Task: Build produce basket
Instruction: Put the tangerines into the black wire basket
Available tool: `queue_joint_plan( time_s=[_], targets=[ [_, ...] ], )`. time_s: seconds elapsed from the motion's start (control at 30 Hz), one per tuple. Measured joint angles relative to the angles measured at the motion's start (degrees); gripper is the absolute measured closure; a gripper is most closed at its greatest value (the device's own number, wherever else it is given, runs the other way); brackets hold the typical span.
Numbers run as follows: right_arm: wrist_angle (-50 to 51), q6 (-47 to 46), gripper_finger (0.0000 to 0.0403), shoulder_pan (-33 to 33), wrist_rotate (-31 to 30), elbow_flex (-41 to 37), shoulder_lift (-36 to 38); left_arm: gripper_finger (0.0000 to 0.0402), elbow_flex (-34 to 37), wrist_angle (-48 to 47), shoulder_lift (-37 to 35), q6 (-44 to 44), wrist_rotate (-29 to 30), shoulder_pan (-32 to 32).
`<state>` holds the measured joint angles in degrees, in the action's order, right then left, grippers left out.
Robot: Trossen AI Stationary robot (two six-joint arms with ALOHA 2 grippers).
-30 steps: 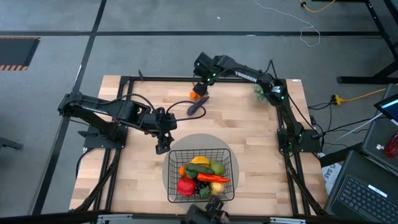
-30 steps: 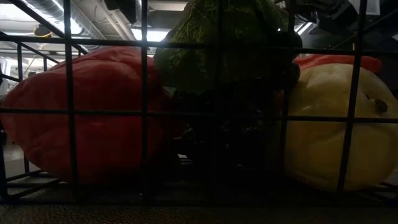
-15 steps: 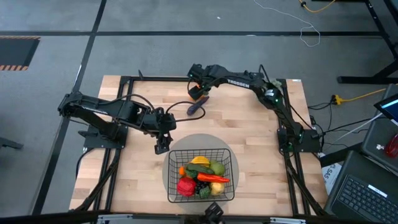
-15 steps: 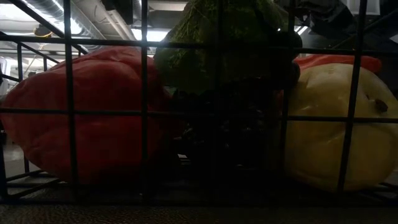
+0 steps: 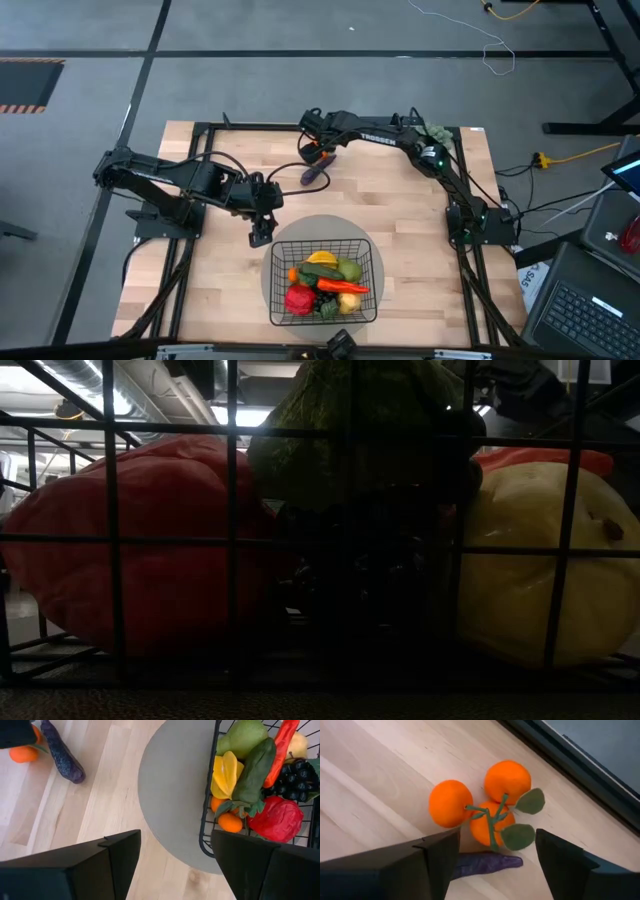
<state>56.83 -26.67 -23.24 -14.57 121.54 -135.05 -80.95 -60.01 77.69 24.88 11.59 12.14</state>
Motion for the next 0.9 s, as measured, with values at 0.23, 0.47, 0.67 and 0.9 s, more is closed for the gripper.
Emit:
queue_joint_plan(
  time_s=[0.23, 0.47, 0.67, 0.9],
  targets=[
    [-1.66, -0.04, 0.0224, -0.09, 1.12, -0.05, -1.24, 0.0172, 0.0, 0.02, 0.0, 0.02, 0.97, -0.02],
    [-4.87, -0.05, 0.0276, -0.09, 1.14, -0.04, -1.5, 0.0172, 0.0, 0.08, 0.0, 0.12, 0.97, -0.02],
    [-3.62, -0.07, 0.03, -0.09, 1.29, -0.04, -1.5, 0.0172, 0.0, 0.09, 0.0, 0.5, 0.97, -0.01],
    [-2.52, -0.1, 0.032, -0.09, 2.9, -0.04, -1.5, 0.0172, 0.0, 0.09, 0.0, 0.59, 0.97, 0.0]
  ],
)
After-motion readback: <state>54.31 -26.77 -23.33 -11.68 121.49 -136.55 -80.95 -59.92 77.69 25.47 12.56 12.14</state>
